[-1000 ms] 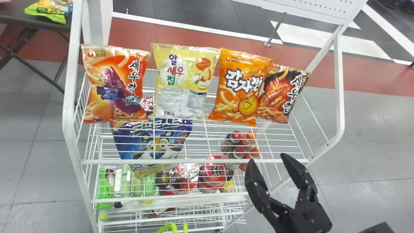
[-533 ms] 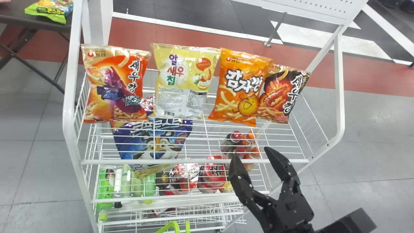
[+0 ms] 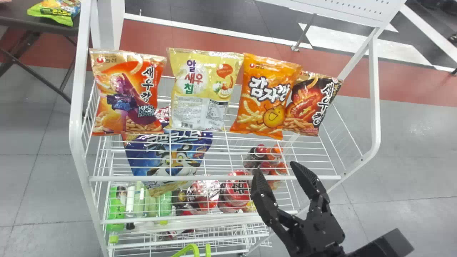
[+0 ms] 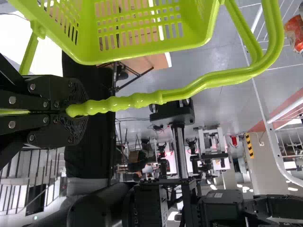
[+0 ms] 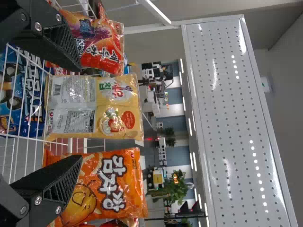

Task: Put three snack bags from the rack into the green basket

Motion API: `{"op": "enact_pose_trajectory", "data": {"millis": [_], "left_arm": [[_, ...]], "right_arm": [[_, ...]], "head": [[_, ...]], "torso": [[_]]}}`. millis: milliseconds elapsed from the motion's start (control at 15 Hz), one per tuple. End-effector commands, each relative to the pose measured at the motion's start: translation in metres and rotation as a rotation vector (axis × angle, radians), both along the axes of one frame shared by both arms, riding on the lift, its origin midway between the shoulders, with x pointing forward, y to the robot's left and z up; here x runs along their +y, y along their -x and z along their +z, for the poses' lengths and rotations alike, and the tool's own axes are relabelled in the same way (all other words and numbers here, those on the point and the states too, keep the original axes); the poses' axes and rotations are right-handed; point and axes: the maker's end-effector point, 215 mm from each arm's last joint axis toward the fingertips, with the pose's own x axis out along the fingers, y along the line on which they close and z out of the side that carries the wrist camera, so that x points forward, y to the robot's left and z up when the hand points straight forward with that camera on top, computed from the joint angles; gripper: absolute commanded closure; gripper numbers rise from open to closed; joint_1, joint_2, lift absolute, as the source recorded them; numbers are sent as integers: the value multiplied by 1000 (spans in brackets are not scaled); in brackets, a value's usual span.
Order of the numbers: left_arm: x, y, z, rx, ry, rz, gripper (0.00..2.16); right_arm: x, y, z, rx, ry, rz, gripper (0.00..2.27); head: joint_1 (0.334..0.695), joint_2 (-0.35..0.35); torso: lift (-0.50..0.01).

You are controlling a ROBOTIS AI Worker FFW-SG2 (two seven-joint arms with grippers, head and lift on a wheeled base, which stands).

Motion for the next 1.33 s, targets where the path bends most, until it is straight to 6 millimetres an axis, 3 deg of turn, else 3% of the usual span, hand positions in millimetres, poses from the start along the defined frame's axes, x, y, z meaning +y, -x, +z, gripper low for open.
{"op": "enact_pose_trajectory", "data": {"millis": [0, 133, 400, 667, 733, 933, 1267], "left_arm": [[-1, 0, 1, -1, 3, 2, 1487], [-1, 0, 2, -3, 6, 3, 1487], [-2, 1, 1, 4, 17, 4, 1487], [-5, -1, -2, 7, 15, -13, 1480], [-9, 1, -1, 18, 30, -28, 1480], [-8, 1, -3, 27, 35, -25, 1480], [-8, 4, -4, 32, 30, -24, 1480]], "right_arm": [[2, -2, 3, -9, -2, 4, 184], [20, -18, -11, 29, 20, 38, 184], [90, -85, -34, 130, 30, 151, 184], [129, -143, -25, 72, 2, 188, 184], [137, -153, -30, 96, -15, 189, 184], [187, -193, -47, 160, 2, 262, 184], [219, -240, -68, 232, -10, 295, 188]], "head": [[695, -350], [695, -350], [695, -350], [695, -350], [695, -350], [695, -350], [695, -232]], "torso": [[0], [0], [0], [0], [0], [0], [0]]}}
